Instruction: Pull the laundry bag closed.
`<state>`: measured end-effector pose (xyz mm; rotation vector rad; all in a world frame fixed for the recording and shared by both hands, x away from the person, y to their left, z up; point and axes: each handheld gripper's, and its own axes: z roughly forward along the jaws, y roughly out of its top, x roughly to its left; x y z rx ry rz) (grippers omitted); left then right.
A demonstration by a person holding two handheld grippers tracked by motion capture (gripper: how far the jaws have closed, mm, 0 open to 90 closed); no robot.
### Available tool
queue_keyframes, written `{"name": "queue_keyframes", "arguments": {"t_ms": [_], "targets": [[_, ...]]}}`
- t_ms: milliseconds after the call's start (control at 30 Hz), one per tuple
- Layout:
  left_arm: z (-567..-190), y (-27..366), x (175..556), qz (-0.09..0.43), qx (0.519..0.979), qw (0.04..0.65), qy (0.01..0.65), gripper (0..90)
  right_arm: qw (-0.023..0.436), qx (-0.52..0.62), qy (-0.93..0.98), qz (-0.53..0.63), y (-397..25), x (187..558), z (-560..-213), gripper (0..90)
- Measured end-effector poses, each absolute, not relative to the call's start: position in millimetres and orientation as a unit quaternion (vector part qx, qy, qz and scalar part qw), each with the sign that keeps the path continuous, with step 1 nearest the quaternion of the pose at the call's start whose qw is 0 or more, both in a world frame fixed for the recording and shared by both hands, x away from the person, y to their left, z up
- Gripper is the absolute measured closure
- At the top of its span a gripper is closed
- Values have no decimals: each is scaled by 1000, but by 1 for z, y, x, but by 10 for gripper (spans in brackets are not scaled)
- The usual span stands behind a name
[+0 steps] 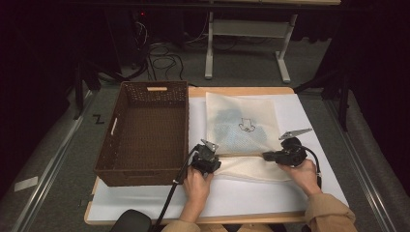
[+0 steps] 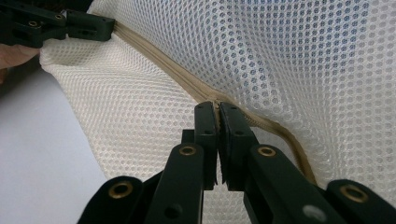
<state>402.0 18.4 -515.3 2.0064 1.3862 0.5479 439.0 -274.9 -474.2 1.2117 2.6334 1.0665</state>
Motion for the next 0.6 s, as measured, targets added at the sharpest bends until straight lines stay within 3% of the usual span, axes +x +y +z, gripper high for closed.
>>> {"name": "queue_keyframes", "arguments": {"t_ms": [600], "targets": [[-515, 18, 402, 209, 762, 316, 525, 555, 26, 397, 850, 345, -282, 438, -475, 877]]}}
